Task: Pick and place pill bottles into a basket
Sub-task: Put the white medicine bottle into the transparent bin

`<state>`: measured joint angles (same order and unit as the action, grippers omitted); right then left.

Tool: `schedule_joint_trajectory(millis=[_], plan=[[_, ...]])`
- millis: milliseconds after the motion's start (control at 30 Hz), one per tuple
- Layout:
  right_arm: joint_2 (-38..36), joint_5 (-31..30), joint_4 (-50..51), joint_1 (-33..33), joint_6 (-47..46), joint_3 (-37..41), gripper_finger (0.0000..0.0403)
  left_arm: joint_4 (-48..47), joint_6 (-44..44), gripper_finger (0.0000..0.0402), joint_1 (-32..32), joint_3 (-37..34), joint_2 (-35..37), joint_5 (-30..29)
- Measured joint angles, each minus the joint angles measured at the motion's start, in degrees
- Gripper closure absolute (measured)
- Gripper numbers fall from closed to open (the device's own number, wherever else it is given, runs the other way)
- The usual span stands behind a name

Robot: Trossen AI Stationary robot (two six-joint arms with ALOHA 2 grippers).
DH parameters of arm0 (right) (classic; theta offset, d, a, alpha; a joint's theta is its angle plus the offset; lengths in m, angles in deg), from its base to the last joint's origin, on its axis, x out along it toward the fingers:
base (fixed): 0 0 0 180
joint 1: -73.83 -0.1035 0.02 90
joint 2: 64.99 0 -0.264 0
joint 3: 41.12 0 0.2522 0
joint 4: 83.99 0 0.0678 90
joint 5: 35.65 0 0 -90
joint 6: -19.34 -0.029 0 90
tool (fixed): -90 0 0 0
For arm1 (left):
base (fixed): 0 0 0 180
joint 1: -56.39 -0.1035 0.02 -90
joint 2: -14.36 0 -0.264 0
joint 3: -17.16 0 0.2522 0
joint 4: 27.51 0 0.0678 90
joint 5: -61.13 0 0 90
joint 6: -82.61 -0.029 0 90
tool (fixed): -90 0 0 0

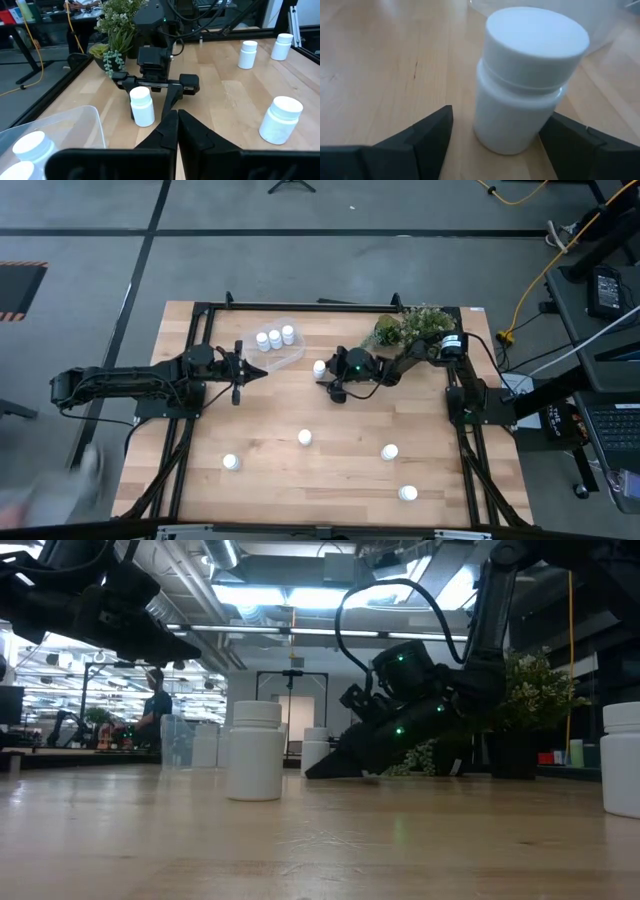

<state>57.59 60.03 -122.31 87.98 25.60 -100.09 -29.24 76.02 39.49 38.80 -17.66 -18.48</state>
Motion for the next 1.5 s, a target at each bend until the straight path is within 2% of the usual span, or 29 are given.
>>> schedule_joint_trajectory(millis=[200, 433, 500, 833, 967, 1167, 1333, 1500], plan=[[0.1, 0.1, -0.2, 0.2, 0.1, 0.0, 0.014, 0.0, 0.0, 0.0398, 0.0, 0.0, 0.0, 0.0], [0.1, 0.2, -0.1, 0.7, 0.1, 0.0, 0.0227, 0.0, 0.0, 0.0396, 0.0, 0.0, 0.0, 0.0], [0.1, -0.6, -0.1, 0.9, 0.2, 0.0, 0.024, 0.0, 0.0, 0.0398, 0.0, 0.0, 0.0, 0.0], [-0.9, 0.3, 1.5, 1.1, 0.4, 0.1, 0.024, -0.3, 0.0, 0.0394, 0.0, 0.0, 0.0, 0.0], [-3.8, 3.0, 6.2, 1.7, 1.0, 0.2, 0.024, -0.3, 0.0, 0.0396, 0.0, 0.0, 0.0, 0.0], [-9.2, 3.6, 13.8, 2.6, 2.9, 0.2, 0.024, -0.2, -0.2, 0.0394, 0.0, 0.0, 0.0, -0.4], [-12.5, 7.4, 14.1, 2.6, 3.2, 0.2, 0.024, 0.0, -0.2, 0.0364, 0.0, 0.0, 0.0, -0.4], [-15.1, 10.0, 14.5, 2.6, 3.2, 0.2, 0.024, 0.3, -0.1, 0.0308, 0.0, 0.0, 0.0, -0.4]])
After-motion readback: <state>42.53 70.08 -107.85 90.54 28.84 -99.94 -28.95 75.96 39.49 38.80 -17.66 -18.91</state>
